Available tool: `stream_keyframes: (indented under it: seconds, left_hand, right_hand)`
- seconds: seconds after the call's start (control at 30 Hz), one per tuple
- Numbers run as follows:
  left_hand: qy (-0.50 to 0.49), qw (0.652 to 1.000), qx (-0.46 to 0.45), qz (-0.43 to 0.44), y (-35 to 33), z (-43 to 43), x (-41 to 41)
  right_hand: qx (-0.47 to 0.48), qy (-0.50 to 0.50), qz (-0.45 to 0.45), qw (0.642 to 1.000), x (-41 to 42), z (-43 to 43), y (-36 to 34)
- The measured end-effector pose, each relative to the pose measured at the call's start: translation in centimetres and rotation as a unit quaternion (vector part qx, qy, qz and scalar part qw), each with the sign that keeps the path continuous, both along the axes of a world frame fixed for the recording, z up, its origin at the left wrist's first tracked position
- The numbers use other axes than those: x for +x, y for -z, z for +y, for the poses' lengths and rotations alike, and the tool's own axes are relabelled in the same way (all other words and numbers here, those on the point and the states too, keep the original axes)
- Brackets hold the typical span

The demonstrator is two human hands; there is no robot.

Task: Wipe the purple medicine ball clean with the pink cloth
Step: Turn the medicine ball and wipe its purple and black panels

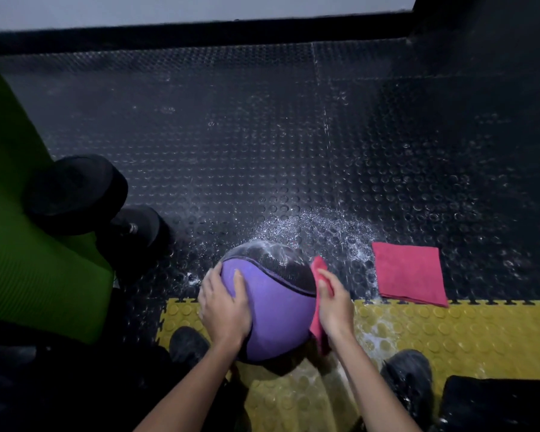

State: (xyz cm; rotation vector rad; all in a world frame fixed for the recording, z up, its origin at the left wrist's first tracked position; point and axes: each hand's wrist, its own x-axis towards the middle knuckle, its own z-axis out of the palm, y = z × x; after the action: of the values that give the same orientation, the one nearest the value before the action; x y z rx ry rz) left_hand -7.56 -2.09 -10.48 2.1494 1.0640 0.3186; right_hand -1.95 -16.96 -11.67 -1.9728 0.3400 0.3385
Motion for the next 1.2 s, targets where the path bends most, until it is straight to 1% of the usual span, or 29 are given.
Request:
stream_keyframes:
  seconds: [0.03, 0.07, 0.13, 0.17, 0.2, 0.23, 0.3, 0.37, 0.4, 0.43, 0.47, 0.53, 0.6, 0.63, 0.67, 0.7, 0.73, 0.77, 0.8, 0.83, 0.87, 0.9, 0.93, 0.97, 1.0, 1.07, 1.13, 1.2]
  left_hand:
    - [0.000, 1.000, 0.007, -0.001, 0.0, -0.2, -0.1]
    - [-0.002, 1.000, 0.011, 0.001, 0.1, -0.3, -0.2]
    - [-0.004, 1.000, 0.011, 0.000, 0.3, -0.4, -0.4]
    - [-0.005, 1.000, 0.009, -0.003, 0.3, -0.3, -0.5]
    - [-0.006, 1.000, 0.004, -0.007, 0.3, -0.2, -0.5]
    - [-0.006, 1.000, -0.003, -0.011, 0.2, -0.1, -0.6]
    - [-0.004, 1.000, -0.006, -0.012, 0.1, -0.1, -0.6]
    - [0.006, 1.000, 0.006, -0.005, 0.1, -0.3, -0.5]
    - [0.013, 1.000, 0.011, -0.002, 0.1, -0.4, -0.5]
    - [0.021, 1.000, 0.016, -0.001, 0.0, -0.5, -0.5]
    - [0.026, 0.999, 0.019, -0.001, 0.1, -0.5, -0.5]
    - [0.023, 1.000, 0.015, -0.005, 0.3, -0.2, -0.6]
    - [0.018, 1.000, 0.008, -0.016, 0.3, 0.1, -0.7]
    - [0.017, 1.000, 0.003, -0.022, 0.3, 0.2, -0.8]
    - [0.021, 0.999, 0.000, -0.027, 0.2, 0.3, -0.9]
    - [0.026, 0.999, -0.005, -0.030, 0.0, 0.5, -0.9]
    - [0.034, 0.999, -0.011, -0.031, -0.2, 0.7, -0.7]
    - [0.044, 0.998, -0.018, -0.028, -0.2, 1.1, -0.6]
    - [0.056, 0.998, -0.023, -0.021, -0.1, 1.5, -0.3]
    - [0.068, 0.997, -0.021, -0.012, 0.1, 2.1, -0.1]
    - [0.070, 0.997, -0.013, -0.001, 0.1, 2.8, 0.2]
    - [0.059, 0.998, -0.002, 0.012, 0.0, 3.4, 0.5]
    - [0.038, 0.999, 0.008, 0.023, -0.2, 3.7, 0.6]
    - [0.019, 0.999, 0.020, 0.028, -0.4, 3.7, 0.7]
    - [0.014, 0.999, 0.031, 0.024, -0.7, 3.5, 0.8]
    - [0.056, 0.997, 0.053, 0.014, -1.5, 2.6, 1.0]
    - [0.111, 0.992, 0.047, 0.044, -1.8, 1.4, 1.5]
    - [0.112, 0.990, 0.033, 0.084, -1.6, 0.5, 2.1]
  right_hand:
    - [-0.023, -0.002, -0.022, 0.999, -0.4, 0.5, -0.3]
    - [-0.034, -0.014, -0.069, 0.997, -0.9, 1.2, -0.9]
    - [-0.064, -0.089, -0.192, 0.975, -1.8, 2.9, -2.0]
    - [-0.088, -0.135, -0.227, 0.960, -2.1, 3.5, -2.2]
    - [-0.105, -0.165, -0.245, 0.950, -2.0, 3.6, -2.1]
    - [-0.104, -0.171, -0.251, 0.947, -1.8, 3.4, -1.8]
    - [-0.060, -0.120, -0.228, 0.964, -1.2, 2.1, -0.9]
    - [-0.028, -0.039, -0.146, 0.988, -0.7, 0.8, -0.1]
    - [-0.029, -0.014, -0.116, 0.993, -0.7, 0.6, 0.0]
    - [-0.046, -0.006, -0.117, 0.992, -0.8, 0.7, -0.1]
    - [-0.069, -0.018, -0.142, 0.987, -1.0, 1.2, -0.5]
    - [-0.112, -0.097, -0.232, 0.961, -2.0, 2.9, -2.0]
    - [-0.159, -0.174, -0.309, 0.921, -3.1, 4.2, -2.5]
    - [-0.171, -0.195, -0.334, 0.906, -3.2, 4.3, -2.2]
    - [-0.167, -0.204, -0.345, 0.901, -2.9, 4.2, -2.0]
    - [-0.152, -0.202, -0.340, 0.906, -2.5, 3.8, -1.6]
    - [-0.128, -0.188, -0.316, 0.921, -2.1, 3.0, -1.3]
    - [-0.091, -0.159, -0.273, 0.945, -1.6, 2.1, -1.2]
    - [-0.053, -0.108, -0.212, 0.970, -1.0, 1.0, -1.0]
    - [-0.028, -0.036, -0.152, 0.987, -0.3, -0.1, -1.1]
    - [-0.018, 0.045, -0.104, 0.993, 0.3, -1.2, -1.4]
    - [-0.016, 0.109, -0.078, 0.991, 0.7, -2.2, -1.4]
    - [-0.013, 0.148, -0.069, 0.986, 1.0, -2.7, -1.4]
    - [0.000, 0.164, -0.068, 0.984, 1.3, -2.9, -1.3]
    - [0.026, 0.163, -0.068, 0.984, 1.5, -2.7, -1.2]
    - [0.069, 0.128, -0.076, 0.986, 1.5, -1.9, -1.1]
    - [0.048, 0.069, -0.108, 0.991, 0.8, -0.8, -1.4]
    - [0.000, -0.006, -0.170, 0.985, -0.4, 1.1, -2.1]
